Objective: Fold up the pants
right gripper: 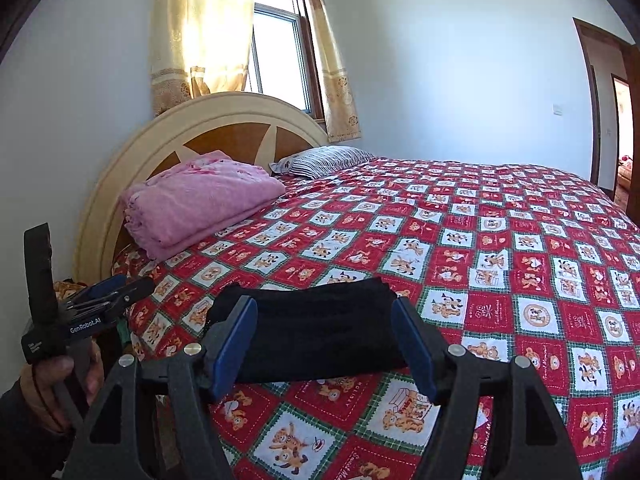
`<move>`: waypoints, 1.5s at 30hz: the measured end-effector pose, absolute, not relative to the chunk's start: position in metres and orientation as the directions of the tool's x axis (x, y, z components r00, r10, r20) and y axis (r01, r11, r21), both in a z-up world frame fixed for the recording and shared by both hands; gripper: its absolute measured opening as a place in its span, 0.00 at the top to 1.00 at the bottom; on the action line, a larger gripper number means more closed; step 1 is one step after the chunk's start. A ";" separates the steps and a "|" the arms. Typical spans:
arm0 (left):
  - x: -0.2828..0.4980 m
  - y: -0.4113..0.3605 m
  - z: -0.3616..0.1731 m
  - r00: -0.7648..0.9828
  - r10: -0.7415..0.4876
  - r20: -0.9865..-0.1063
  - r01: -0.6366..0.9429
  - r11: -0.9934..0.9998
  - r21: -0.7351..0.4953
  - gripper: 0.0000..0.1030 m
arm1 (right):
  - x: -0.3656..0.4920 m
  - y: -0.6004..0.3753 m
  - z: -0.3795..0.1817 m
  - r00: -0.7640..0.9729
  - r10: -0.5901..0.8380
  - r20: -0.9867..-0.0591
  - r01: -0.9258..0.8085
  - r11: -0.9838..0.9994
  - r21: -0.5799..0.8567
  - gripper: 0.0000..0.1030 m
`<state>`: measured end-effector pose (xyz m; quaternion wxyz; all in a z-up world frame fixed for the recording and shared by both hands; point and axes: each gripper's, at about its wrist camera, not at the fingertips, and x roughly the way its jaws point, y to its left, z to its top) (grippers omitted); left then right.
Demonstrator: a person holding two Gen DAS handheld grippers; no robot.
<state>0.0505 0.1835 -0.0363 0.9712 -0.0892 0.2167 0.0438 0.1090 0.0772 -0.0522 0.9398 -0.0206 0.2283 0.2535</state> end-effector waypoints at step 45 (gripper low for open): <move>0.040 0.155 -0.017 0.924 0.060 -0.379 -0.093 0.993 -0.070 0.00 | 0.088 0.056 -0.052 0.790 0.462 -0.403 -0.463 0.880 0.103 0.30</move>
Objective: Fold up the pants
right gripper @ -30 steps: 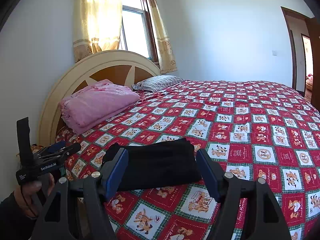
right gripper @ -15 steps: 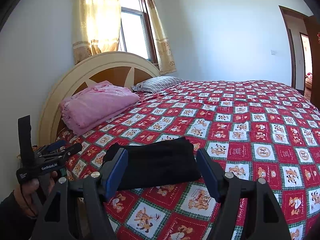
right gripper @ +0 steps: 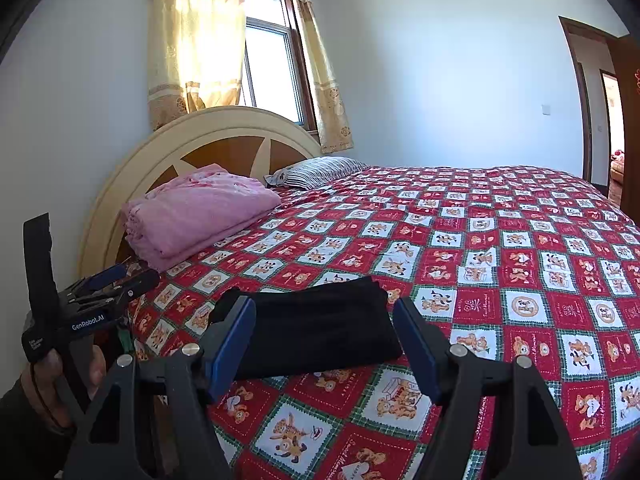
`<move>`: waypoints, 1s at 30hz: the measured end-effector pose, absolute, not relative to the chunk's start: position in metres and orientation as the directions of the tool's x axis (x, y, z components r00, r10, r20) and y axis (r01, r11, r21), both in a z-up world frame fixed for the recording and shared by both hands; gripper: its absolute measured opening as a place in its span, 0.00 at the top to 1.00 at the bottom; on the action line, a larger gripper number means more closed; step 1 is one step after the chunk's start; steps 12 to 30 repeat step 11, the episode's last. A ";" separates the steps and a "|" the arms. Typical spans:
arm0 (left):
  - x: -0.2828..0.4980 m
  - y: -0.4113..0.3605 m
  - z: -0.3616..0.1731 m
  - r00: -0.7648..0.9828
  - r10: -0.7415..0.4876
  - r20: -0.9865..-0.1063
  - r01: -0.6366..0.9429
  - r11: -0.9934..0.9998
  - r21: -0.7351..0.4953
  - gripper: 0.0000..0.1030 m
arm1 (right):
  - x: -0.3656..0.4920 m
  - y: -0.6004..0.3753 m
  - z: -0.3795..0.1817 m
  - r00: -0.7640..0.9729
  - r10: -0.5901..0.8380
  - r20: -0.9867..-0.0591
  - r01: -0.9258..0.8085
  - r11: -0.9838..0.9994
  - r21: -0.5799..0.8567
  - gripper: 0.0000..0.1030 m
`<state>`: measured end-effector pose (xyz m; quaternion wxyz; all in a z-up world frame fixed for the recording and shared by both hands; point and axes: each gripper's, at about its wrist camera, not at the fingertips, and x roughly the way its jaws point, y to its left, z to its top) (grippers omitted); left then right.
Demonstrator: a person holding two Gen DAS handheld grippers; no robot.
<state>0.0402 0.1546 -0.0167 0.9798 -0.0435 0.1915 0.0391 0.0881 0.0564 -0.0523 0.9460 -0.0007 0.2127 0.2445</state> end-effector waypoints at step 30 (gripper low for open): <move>0.040 0.148 -0.020 0.923 0.058 -0.379 -0.082 0.995 -0.048 0.00 | 0.089 0.058 -0.060 0.781 0.461 -0.421 -0.466 0.879 0.100 0.30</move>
